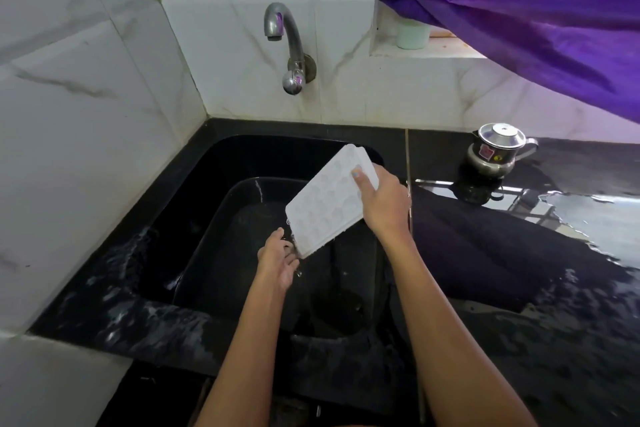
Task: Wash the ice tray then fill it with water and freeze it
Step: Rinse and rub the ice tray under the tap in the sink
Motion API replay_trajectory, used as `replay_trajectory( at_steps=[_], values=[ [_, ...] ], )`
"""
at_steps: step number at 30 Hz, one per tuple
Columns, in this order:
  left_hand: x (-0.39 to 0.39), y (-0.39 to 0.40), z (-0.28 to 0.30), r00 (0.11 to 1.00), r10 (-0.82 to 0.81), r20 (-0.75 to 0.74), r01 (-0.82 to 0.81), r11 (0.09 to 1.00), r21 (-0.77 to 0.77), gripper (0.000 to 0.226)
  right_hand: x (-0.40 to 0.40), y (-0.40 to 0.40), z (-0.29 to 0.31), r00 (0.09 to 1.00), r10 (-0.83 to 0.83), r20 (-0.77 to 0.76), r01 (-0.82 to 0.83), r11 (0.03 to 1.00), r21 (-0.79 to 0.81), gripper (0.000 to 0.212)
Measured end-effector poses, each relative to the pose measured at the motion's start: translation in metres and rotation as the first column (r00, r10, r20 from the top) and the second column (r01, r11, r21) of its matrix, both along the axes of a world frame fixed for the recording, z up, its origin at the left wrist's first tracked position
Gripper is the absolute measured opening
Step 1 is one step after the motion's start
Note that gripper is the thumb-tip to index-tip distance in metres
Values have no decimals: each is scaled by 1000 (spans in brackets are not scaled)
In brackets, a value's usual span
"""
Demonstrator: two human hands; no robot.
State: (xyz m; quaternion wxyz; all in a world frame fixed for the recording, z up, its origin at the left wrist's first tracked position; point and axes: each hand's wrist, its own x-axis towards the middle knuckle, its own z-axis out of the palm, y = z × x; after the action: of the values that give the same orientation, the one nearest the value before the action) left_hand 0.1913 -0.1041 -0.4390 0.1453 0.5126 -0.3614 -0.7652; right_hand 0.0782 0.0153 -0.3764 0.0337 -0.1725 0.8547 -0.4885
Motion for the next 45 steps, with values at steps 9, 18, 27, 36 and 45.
replay_trajectory(
  at_steps=[9, 18, 27, 36, 45],
  values=[
    [-10, 26, 0, 997, -75, -25, 75, 997, 25, 65, 21, 7, 7, 975, 169, -144, -111, 934, 339, 52],
    [-13, 42, 0, 995, -103, -8, 103, 993, 55, 64, 37, 14, -3, 936, 295, -194, -185, 878, 441, 53],
    [-2, 55, -5, 998, -58, -30, 61, 992, 110, 59, 51, 33, -10, 914, 349, -209, -255, 892, 374, 51],
    [15, 56, 2, 991, 20, -132, -9, 997, 82, 59, 63, 41, 3, 918, 335, -210, -243, 897, 368, 46],
    [44, 41, 15, 984, 53, -168, -40, 996, 84, 57, 88, 34, 12, 949, 232, -213, -172, 948, 268, 43]
  ],
)
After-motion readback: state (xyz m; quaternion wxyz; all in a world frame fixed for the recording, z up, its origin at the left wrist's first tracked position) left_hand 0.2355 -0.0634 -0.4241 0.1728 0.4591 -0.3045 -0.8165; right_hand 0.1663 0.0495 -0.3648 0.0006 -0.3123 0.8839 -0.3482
